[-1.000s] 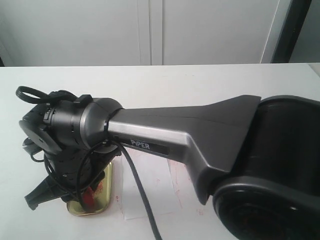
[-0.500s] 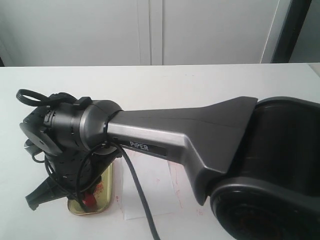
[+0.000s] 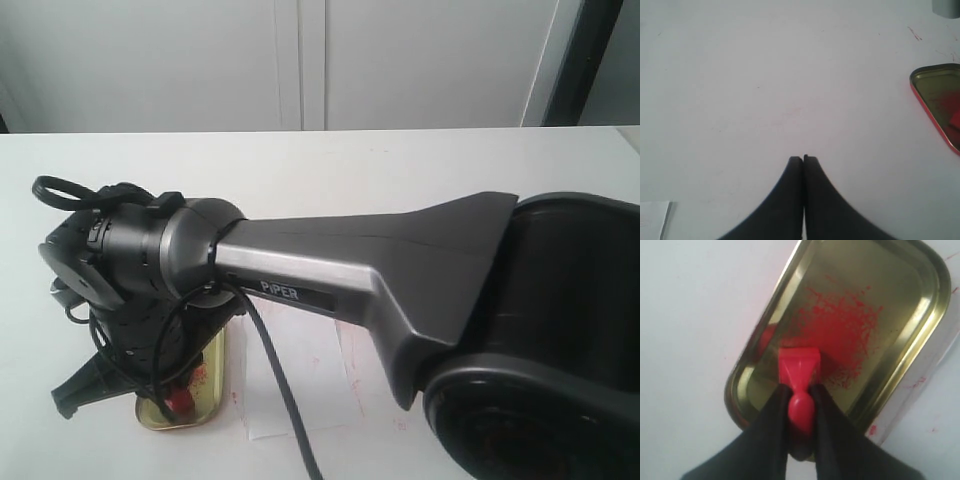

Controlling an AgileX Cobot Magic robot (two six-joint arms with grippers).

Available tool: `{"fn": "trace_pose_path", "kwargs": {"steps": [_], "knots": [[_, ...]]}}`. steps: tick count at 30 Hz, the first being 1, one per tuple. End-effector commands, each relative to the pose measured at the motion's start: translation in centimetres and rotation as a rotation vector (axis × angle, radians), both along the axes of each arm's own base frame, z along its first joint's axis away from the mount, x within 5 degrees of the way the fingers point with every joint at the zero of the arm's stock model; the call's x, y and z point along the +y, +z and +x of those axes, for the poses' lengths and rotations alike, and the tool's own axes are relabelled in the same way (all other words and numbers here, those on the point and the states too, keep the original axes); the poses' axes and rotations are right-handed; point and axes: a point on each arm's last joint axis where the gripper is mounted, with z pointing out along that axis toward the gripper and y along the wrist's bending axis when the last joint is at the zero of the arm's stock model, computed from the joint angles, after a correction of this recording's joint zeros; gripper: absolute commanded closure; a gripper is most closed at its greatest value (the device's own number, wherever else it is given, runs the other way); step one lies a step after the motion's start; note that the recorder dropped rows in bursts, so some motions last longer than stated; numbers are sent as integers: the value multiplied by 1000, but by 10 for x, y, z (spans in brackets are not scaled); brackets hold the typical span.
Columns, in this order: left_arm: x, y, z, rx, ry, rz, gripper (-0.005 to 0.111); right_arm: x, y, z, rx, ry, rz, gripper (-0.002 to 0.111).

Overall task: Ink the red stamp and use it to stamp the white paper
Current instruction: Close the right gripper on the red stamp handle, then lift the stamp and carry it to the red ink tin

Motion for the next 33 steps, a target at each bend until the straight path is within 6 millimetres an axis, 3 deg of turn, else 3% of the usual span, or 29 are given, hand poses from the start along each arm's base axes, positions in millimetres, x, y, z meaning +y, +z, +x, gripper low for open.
{"fn": "trace_pose_path", "kwargs": {"steps": [1,8,15,33], "knots": [[0,-3,-1,11,-3,1,107,-2,23,-2,-25,-3,34,108],[0,-3,-1,11,-3,1,107,-9,48,-3,-41,-7,52,108],[0,-3,-1,11,-3,1,107,-24,65,11,-56,-26,63,108],[0,-3,-1,11,-3,1,107,-84,74,69,-37,-34,-42,108]]}}
